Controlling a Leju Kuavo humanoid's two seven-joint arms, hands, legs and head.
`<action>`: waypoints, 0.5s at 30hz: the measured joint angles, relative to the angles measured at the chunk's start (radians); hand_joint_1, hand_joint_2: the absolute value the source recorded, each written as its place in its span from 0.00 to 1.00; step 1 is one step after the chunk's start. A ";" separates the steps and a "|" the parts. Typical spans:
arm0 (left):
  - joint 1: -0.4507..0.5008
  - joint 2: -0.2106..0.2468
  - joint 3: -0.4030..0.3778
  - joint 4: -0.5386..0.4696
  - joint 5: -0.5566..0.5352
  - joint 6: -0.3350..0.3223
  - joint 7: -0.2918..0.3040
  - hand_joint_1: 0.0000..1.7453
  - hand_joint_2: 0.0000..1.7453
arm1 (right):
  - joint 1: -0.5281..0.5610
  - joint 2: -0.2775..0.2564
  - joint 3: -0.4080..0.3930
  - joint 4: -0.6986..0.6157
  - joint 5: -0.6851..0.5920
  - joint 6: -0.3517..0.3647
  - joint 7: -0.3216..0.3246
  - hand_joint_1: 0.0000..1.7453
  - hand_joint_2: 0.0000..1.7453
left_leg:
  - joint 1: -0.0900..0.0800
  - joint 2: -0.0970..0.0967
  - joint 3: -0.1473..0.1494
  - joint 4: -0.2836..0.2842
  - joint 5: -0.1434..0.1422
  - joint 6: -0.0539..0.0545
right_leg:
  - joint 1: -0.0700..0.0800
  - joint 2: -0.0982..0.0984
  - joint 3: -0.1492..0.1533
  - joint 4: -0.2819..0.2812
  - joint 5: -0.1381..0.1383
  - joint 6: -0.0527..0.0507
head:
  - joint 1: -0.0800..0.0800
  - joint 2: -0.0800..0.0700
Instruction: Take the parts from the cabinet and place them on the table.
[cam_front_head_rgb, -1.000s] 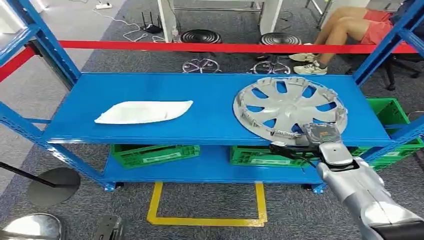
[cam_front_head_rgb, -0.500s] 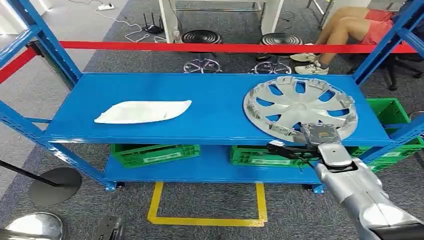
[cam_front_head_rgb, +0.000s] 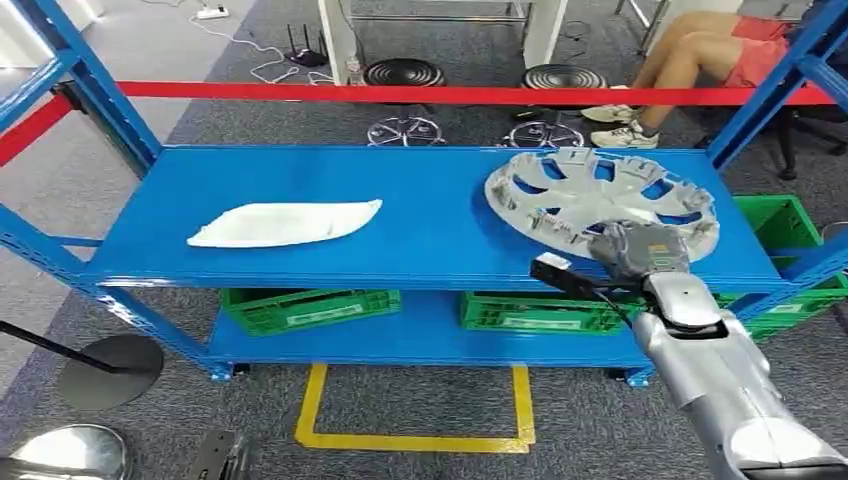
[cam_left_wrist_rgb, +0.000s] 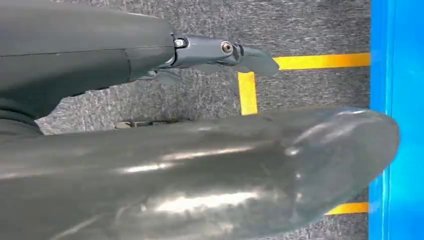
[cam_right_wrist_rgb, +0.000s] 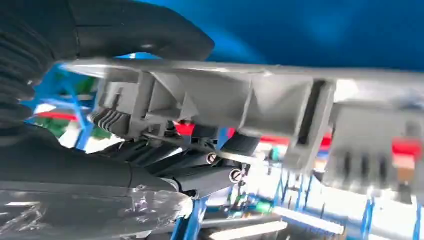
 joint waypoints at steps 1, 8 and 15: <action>0.001 0.000 0.000 0.000 0.000 0.000 -0.002 0.00 0.00 | 0.004 0.008 0.000 -0.037 -0.013 0.012 -0.007 1.00 1.00 | 0.000 -0.001 0.000 0.000 0.000 0.000 | 0.000 -0.001 0.000 0.000 0.000 0.000 | 0.000 0.000; 0.001 -0.002 0.000 0.000 0.000 0.005 0.008 0.00 0.00 | 0.023 0.043 0.013 -0.238 -0.071 0.048 -0.028 1.00 1.00 | 0.000 -0.004 0.000 -0.001 0.001 -0.001 | 0.000 -0.006 0.001 0.000 -0.002 -0.003 | 0.000 0.000; 0.008 -0.004 0.000 0.000 0.000 0.007 0.014 0.00 0.00 | 0.034 0.058 0.031 -0.347 -0.127 0.059 -0.033 1.00 1.00 | 0.000 -0.005 -0.001 -0.001 0.000 -0.001 | 0.000 -0.008 0.001 0.000 -0.003 -0.004 | 0.000 0.000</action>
